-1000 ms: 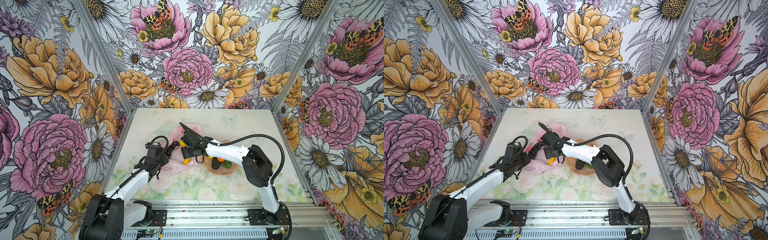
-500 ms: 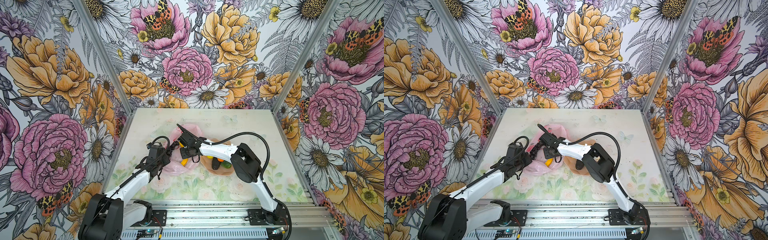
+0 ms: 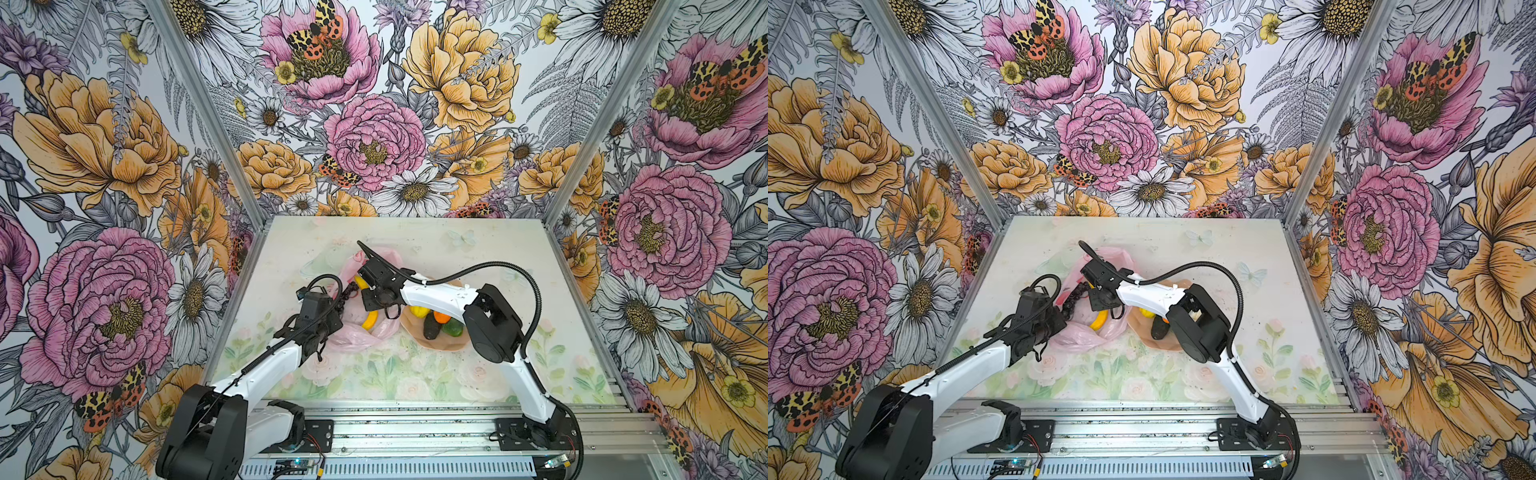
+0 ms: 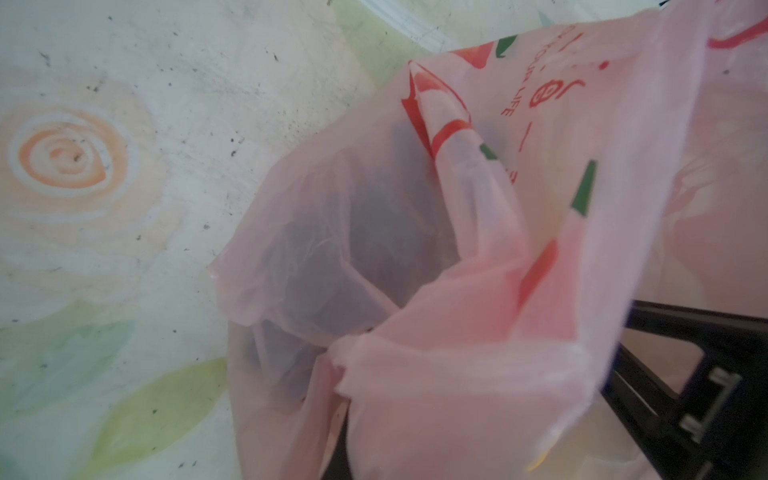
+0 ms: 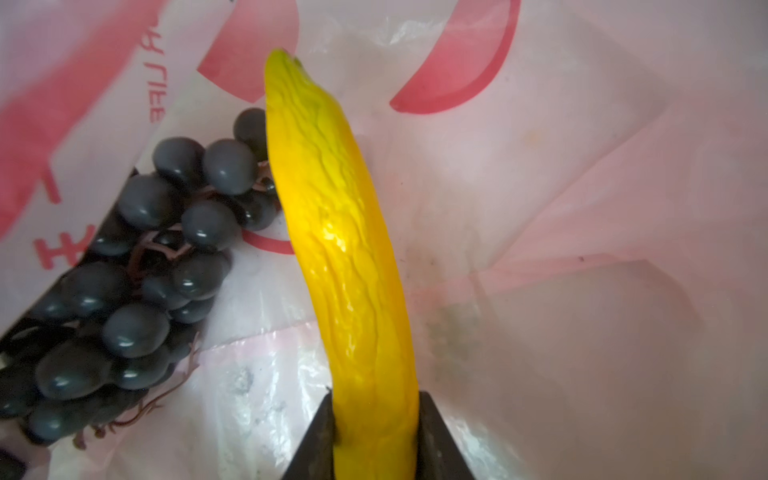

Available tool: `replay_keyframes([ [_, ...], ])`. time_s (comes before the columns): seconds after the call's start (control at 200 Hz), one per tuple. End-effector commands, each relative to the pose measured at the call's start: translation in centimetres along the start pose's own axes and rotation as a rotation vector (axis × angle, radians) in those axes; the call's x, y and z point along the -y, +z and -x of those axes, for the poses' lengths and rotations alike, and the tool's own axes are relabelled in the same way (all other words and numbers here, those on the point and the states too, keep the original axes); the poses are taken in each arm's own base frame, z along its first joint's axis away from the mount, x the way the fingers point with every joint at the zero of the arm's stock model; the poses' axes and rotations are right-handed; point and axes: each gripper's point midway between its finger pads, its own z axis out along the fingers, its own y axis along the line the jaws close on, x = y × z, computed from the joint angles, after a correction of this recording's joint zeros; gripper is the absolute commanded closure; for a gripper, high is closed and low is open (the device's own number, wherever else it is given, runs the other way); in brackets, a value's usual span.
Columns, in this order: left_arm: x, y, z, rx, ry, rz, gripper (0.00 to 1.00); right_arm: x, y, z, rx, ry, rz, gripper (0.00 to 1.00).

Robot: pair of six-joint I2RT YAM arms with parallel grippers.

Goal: Take the fake fruits out of the plastic bag
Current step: 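Lift the banana out of the bag and carry it over the bowl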

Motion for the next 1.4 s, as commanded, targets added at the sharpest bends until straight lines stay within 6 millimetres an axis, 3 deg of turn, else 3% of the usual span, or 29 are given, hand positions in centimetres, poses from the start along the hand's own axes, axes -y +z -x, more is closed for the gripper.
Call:
replay_keyframes([
  [0.0, -0.4, -0.3, 0.6, 0.041, -0.015, 0.028, 1.0, -1.2, -6.1, 3.4, 0.122, 0.016, 0.049, 0.74],
  [0.2, 0.0, -0.5, 1.1, 0.056, -0.006, 0.029, 1.0, -0.4, -10.1, 3.4, 0.171, 0.053, 0.044, 0.74],
  [0.52, 0.0, -0.4, 2.0, 0.084, 0.028, 0.054, 1.0, 1.3, -14.5, 1.0, 0.2, 0.07, 0.031, 0.74],
  [0.896, 0.0, -1.2, 3.5, 0.121, 0.112, 0.072, 1.0, 11.0, -19.3, -4.7, 0.204, 0.235, -0.107, 0.74],
  [1.136, -0.6, -1.1, 3.5, 0.118, 0.107, 0.08, 1.0, 14.6, -20.8, -8.7, 0.219, 0.411, -0.168, 0.75],
  [1.396, -0.6, -1.0, 3.3, 0.113, 0.104, 0.059, 1.0, 16.1, -20.8, -12.9, 0.221, 0.64, -0.162, 0.75],
])
